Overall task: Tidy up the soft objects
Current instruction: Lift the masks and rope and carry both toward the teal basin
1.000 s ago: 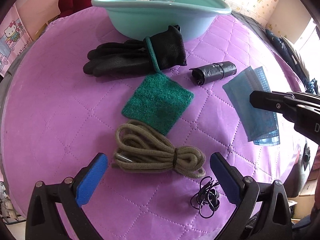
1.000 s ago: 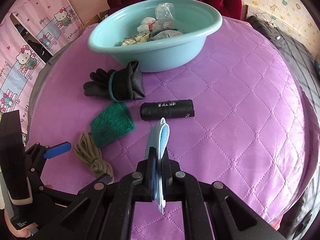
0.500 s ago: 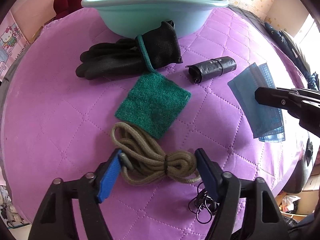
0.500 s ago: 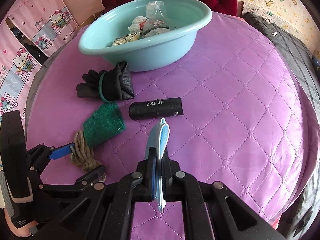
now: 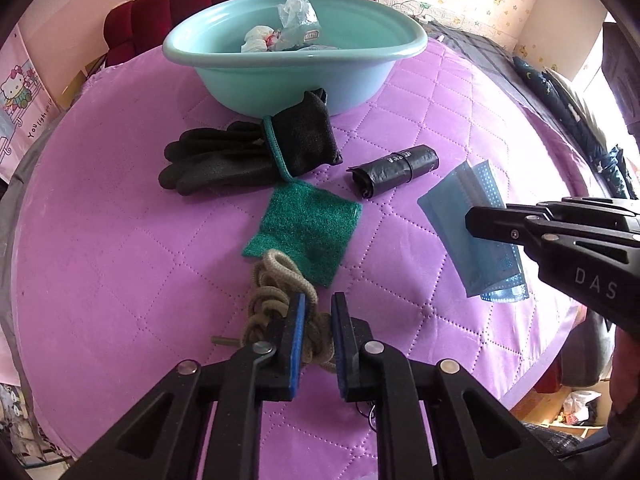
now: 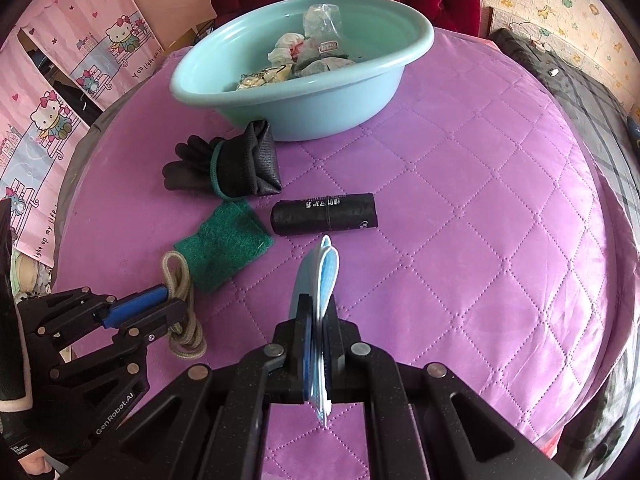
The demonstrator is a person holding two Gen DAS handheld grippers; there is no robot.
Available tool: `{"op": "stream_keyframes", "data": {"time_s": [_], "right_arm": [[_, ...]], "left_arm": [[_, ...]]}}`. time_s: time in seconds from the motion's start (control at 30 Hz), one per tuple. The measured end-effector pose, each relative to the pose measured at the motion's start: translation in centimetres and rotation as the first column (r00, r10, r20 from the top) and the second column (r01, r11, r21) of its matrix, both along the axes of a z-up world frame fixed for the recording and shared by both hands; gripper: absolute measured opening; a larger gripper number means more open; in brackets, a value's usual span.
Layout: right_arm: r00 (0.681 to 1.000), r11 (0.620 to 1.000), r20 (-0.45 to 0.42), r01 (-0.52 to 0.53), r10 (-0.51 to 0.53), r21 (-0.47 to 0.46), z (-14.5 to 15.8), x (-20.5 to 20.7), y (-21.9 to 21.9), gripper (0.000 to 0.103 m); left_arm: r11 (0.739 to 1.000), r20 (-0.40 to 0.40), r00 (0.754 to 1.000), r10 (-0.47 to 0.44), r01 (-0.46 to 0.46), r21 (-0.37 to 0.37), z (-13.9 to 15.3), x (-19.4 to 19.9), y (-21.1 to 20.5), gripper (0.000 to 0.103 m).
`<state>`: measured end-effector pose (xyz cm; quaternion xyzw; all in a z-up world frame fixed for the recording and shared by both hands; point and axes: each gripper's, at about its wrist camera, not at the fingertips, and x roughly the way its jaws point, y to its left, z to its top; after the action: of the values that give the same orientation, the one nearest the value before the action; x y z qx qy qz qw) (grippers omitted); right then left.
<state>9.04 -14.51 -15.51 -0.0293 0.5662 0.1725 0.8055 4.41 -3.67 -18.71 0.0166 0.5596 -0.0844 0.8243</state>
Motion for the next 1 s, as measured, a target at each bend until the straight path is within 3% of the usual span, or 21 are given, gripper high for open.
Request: {"op": "stream_keyframes", "data": {"time_s": [0.43,1.0], "right_arm": [[0.998,1.0,0.06,-0.018,0.018,0.004,2.3,-0.8,0.4,0.003],[0.991,0.999,0.13,-0.038,0.038,0.0,5.2,-1.5,0.8,0.003]], "left_arm": [[1.0,0.055,0.998,-0.016,0.017,-0.018,4.0,-1.9,0.0,0.012],[0.999,0.134,0.991,-0.005,0.01,-0.038,7.1,-3.0,0.7,0.011]]}}
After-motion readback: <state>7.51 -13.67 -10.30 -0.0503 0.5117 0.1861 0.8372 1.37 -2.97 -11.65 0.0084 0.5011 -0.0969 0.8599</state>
